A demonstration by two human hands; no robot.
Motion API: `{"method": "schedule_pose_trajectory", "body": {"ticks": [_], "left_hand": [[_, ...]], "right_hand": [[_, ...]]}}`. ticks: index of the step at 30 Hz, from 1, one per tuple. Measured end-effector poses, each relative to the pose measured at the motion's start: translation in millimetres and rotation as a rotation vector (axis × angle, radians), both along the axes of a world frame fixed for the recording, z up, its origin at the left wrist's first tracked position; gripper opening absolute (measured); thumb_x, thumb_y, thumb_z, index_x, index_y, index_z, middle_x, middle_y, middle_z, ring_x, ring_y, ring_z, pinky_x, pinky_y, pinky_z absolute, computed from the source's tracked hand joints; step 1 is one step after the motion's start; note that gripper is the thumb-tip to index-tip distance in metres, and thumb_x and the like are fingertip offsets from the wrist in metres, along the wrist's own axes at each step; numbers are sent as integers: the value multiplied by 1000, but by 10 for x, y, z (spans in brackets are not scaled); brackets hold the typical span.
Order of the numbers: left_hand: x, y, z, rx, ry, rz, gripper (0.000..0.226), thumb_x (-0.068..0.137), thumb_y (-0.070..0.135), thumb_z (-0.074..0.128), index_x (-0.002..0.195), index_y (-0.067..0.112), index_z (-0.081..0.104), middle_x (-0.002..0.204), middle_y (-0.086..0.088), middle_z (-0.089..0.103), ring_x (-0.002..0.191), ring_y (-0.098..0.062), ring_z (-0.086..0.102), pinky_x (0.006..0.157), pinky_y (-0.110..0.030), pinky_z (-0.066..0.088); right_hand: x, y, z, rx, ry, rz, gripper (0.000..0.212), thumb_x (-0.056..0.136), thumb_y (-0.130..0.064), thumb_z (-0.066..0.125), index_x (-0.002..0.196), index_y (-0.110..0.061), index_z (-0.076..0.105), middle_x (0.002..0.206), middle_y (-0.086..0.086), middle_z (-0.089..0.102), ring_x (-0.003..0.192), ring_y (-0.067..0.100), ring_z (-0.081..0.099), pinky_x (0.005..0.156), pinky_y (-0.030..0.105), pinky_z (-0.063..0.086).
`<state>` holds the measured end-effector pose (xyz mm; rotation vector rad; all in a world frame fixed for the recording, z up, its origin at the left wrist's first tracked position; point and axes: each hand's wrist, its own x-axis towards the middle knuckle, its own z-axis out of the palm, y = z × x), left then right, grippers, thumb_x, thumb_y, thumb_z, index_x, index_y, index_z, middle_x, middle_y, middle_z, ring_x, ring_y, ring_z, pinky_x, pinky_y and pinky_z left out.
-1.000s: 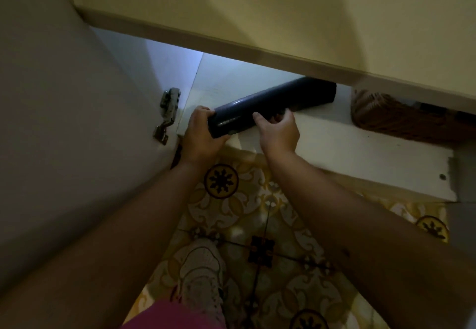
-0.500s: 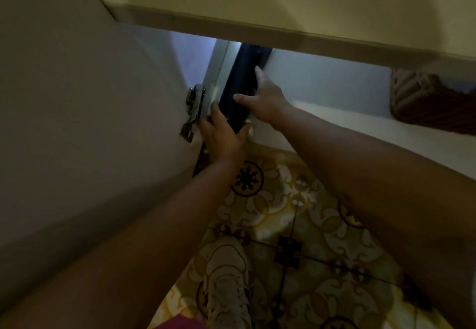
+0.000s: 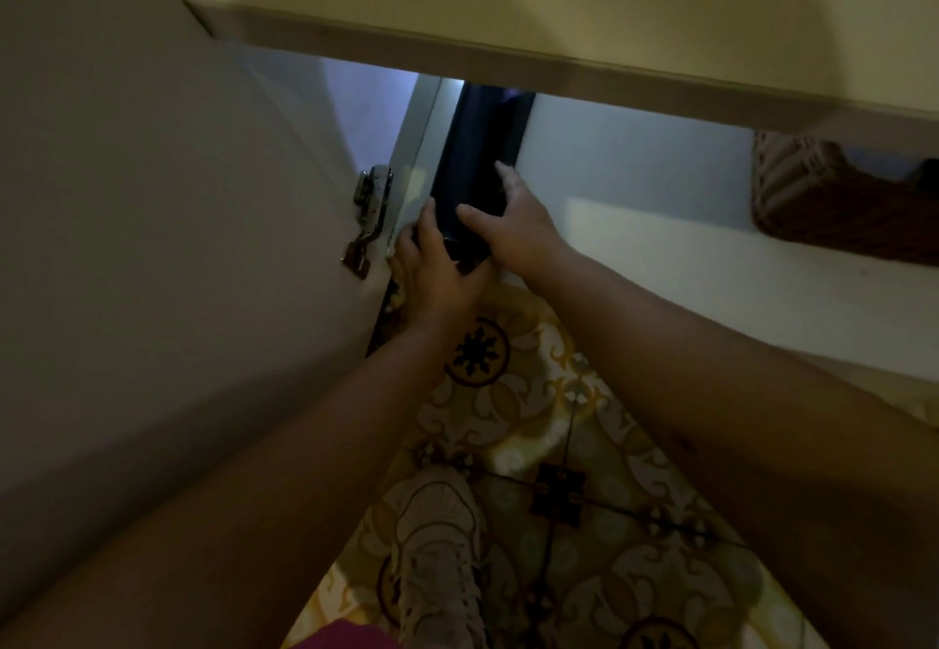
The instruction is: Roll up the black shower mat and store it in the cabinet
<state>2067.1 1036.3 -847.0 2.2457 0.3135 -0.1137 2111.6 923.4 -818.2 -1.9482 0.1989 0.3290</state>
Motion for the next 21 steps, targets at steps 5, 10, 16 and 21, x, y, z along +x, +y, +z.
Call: {"method": "schedule_pose_trajectory", "body": {"ticks": [5,10,16,21], "left_hand": [[-46,-14,8,113,-23,-90,93,72,60,59,146,37,8,152,-6,15,136,-30,18,105,-54,36],[-42,2,45,179,-31,-93,83,78,64,50,147,37,11,156,-7,12,141,-31,14,106,-56,35],[11,-93,201,249,-115,-135,68,84,57,47,145,46,18,157,-7,2,143,-33,7,111,-58,27],[-40,-448,504,401,-180,-375,72,82,66,44,145,38,25,159,-6,-3,144,-33,-1,109,-61,16]], "right_hand": [[-262,-133,-57,2,9,-8,77,87,-41,62,149,-19,23,154,8,30,139,22,29,108,34,30],[-453,-346,-50,-60,-18,8,72,88,-42,58,148,-16,26,154,8,31,140,24,28,111,37,28],[-680,-803,-124,-321,-58,36,69,90,-41,57,147,-16,28,156,7,26,142,22,21,115,37,19],[-907,-1217,36,-531,99,21,91,80,-63,56,150,-18,17,160,7,13,145,29,9,115,43,12]]}}
